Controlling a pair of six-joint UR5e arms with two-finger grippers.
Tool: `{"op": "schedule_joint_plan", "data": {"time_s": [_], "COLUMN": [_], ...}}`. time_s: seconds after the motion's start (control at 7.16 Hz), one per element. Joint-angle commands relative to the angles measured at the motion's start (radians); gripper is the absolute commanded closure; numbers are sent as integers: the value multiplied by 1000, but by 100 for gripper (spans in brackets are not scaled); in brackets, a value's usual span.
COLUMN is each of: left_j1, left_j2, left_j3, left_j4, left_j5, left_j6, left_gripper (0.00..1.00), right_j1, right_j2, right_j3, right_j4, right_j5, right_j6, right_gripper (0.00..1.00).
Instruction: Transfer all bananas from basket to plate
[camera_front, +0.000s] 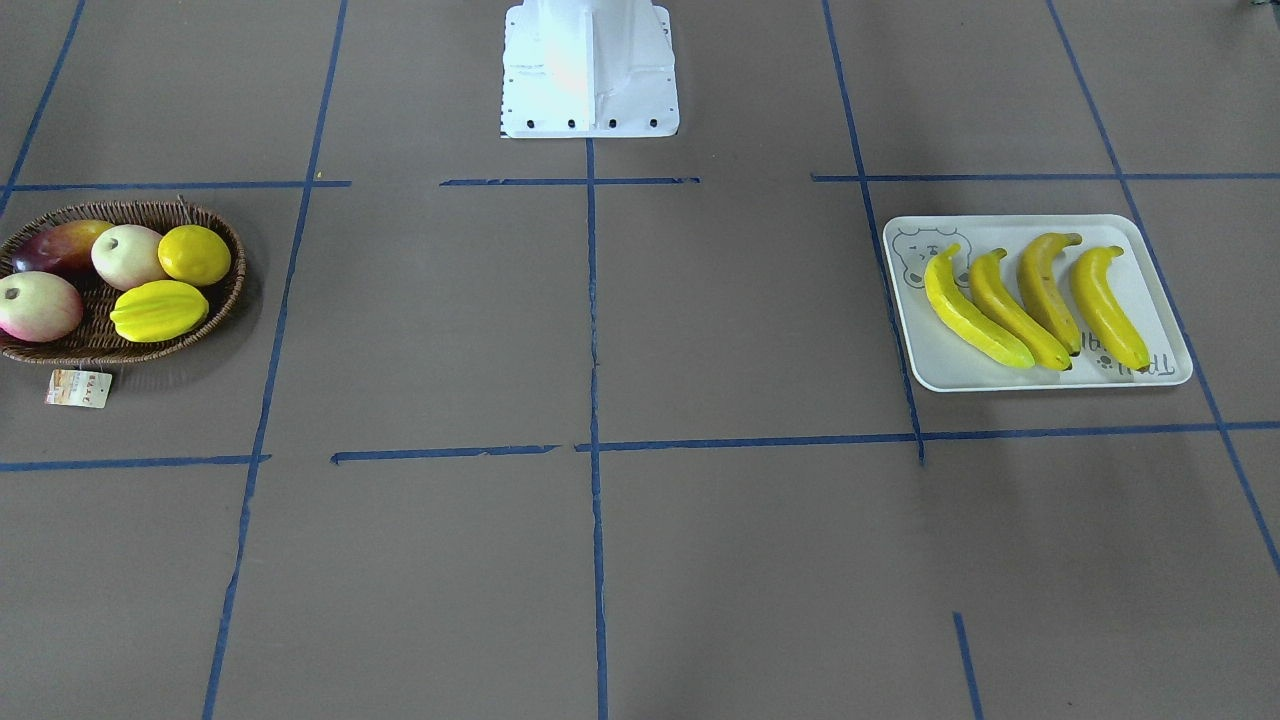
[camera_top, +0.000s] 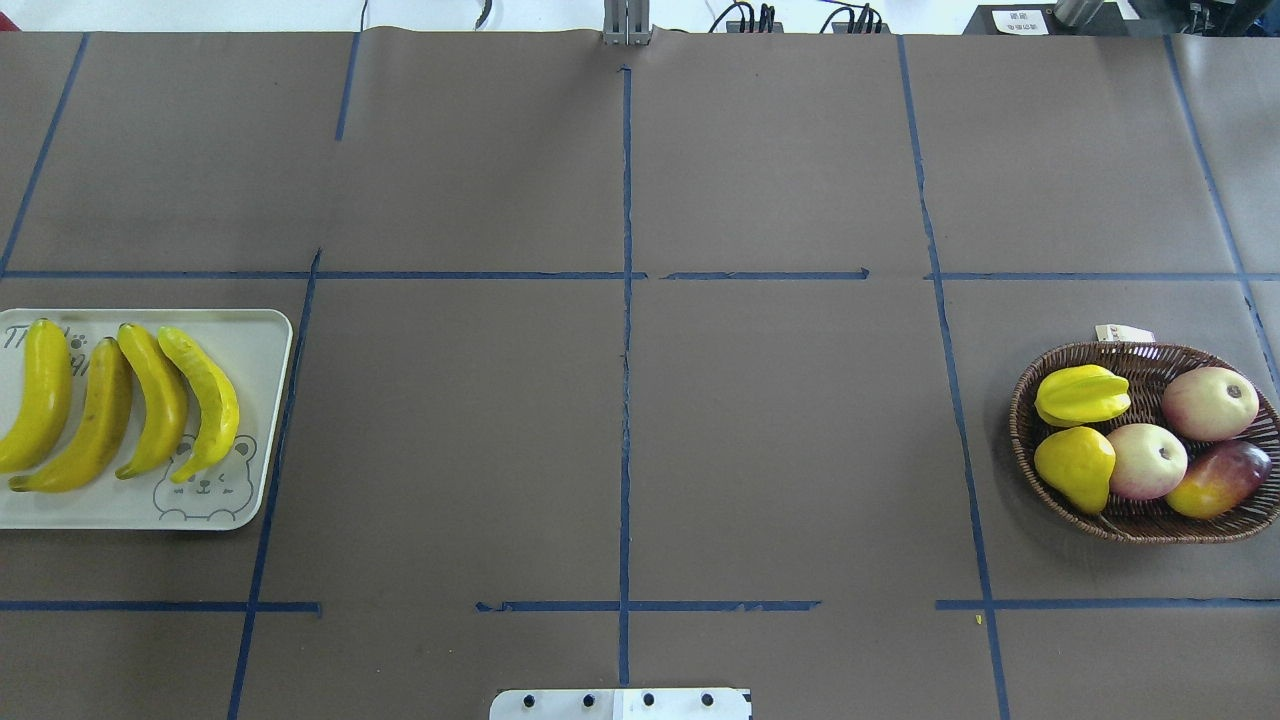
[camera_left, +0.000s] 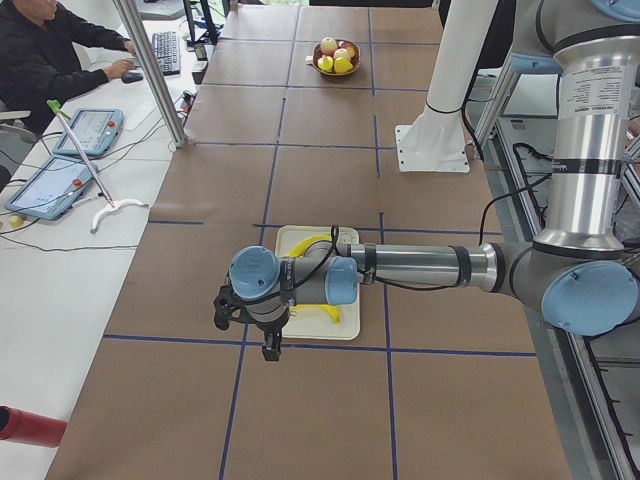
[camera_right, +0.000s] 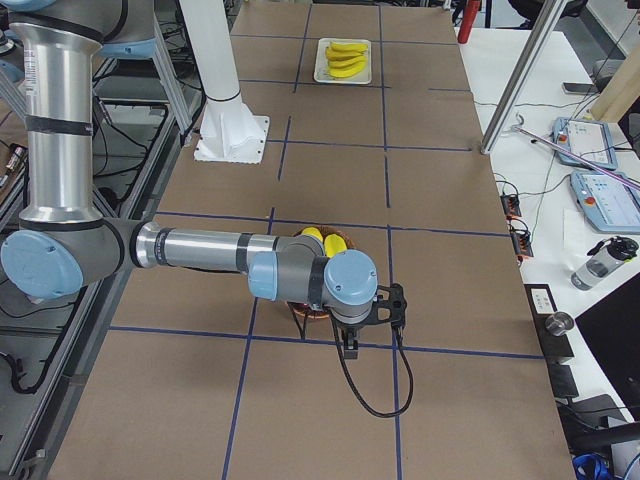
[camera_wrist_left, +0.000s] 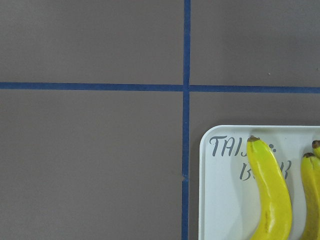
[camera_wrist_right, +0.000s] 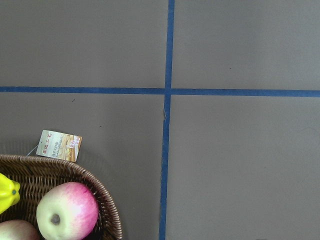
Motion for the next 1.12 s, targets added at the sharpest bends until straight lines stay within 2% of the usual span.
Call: {"op": "schedule_joint_plan", "data": {"time_s": [0.0, 0.98], "left_j1": [0, 2], "left_j2": [0, -11], "left_j3": [0, 3], "left_j4": [0, 1], "left_j5": [0, 0], "left_j6": [0, -2], "left_gripper": [0, 0], "right_j1": [-1, -1], "right_j2": [-1, -1], "right_j3": [0, -8], "right_j4": [-1, 7], "right_j5": [1, 1], "right_j6": [0, 0], "right_gripper": [0, 0]}}
